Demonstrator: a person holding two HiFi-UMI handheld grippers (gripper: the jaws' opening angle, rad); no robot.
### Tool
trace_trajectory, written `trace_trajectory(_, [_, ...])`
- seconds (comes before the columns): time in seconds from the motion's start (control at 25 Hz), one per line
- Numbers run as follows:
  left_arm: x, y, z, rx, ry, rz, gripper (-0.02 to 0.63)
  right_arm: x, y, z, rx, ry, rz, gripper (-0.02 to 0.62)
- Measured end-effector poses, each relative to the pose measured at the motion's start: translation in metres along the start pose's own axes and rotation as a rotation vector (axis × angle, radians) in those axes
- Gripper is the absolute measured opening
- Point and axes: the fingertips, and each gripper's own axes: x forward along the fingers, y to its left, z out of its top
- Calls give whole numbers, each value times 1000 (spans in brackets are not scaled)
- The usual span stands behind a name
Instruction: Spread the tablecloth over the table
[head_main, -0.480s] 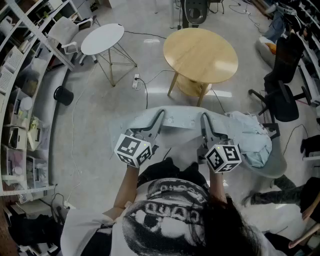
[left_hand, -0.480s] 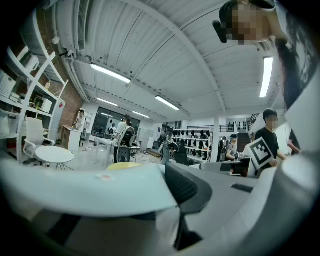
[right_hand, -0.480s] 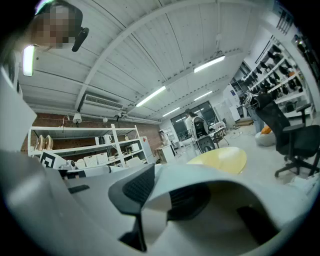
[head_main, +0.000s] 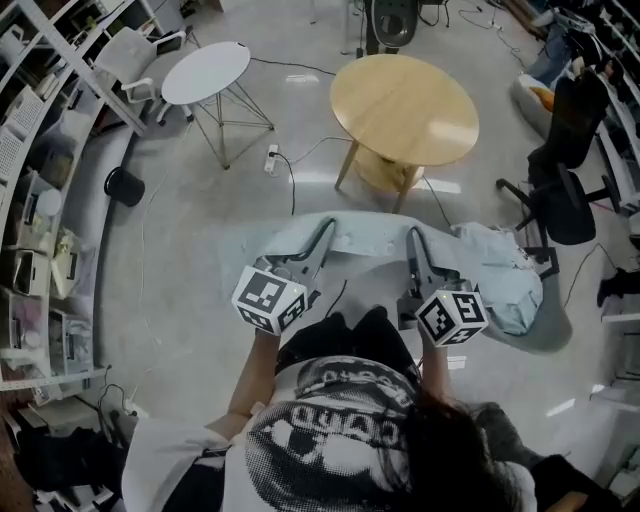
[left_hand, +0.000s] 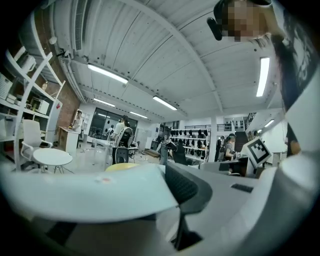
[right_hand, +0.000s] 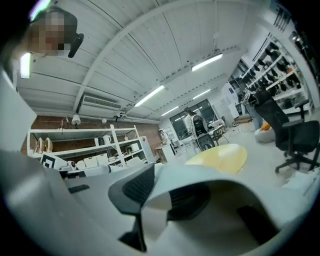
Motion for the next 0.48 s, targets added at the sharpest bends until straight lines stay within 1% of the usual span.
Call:
trace_trajectory(0.28, [8,13,-6,-37,15,20,61,13,-3,1,-5,20,14,72])
trace_trajectory(0.48, [25,26,-5,-43,18,34,61,36,-15,5,-9,30,30,72])
